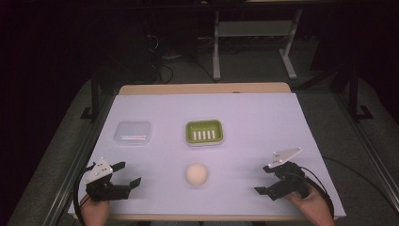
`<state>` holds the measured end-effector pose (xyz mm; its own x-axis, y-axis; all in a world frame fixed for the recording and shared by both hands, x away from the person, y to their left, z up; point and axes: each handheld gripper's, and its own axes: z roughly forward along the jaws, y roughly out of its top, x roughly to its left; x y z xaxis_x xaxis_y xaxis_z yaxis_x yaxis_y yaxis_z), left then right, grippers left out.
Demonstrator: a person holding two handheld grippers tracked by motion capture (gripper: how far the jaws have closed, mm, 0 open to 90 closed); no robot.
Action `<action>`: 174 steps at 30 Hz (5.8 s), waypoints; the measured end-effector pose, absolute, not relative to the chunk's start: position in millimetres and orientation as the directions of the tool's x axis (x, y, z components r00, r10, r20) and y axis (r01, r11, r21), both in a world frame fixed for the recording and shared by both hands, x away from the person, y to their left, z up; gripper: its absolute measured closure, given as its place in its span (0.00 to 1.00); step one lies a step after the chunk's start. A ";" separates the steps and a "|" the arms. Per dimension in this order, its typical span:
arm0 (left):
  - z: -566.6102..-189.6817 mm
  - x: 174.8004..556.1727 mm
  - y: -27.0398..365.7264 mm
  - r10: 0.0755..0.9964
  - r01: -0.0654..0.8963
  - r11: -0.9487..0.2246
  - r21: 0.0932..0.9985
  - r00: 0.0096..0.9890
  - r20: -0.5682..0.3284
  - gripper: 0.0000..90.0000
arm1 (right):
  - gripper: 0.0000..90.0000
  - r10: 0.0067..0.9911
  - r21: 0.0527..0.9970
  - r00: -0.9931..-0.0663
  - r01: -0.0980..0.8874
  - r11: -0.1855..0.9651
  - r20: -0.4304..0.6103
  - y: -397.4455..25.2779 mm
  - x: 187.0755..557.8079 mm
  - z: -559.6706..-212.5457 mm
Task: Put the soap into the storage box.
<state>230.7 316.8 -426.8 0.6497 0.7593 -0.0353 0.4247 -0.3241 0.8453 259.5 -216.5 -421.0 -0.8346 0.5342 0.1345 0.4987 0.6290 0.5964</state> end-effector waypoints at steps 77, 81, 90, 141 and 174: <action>-427.6 230.2 316.7 0.760 0.428 -0.314 0.848 0.648 -0.045 0.14 | 0.15 0.298 0.519 -0.954 0.269 0.811 0.029 -79.0 301.9 -392.1; -427.7 230.3 316.9 0.760 0.427 -0.314 0.848 0.649 -0.046 0.14 | 0.15 0.286 0.518 -0.958 0.257 0.816 0.024 -72.6 304.5 -391.4; -427.8 230.1 316.7 0.760 0.428 -0.311 0.849 0.649 -0.049 0.14 | 0.16 0.258 0.504 -0.966 0.236 0.831 0.027 -56.0 310.0 -392.5; -427.6 230.5 316.7 0.758 0.426 -0.310 0.850 0.650 -0.050 0.14 | 0.16 0.197 0.446 -0.978 0.204 0.871 0.061 -5.5 318.9 -409.3; -427.7 230.8 316.6 0.756 0.427 -0.310 0.849 0.653 -0.052 0.14 | 0.23 0.193 0.406 -0.980 0.199 0.892 0.054 5.2 322.4 -424.2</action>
<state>230.8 316.6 -427.7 0.6527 0.7559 -0.0515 0.4266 -0.3105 0.8494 322.4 5.2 -424.2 -0.9796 0.1934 0.0542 0.1985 0.8922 0.4057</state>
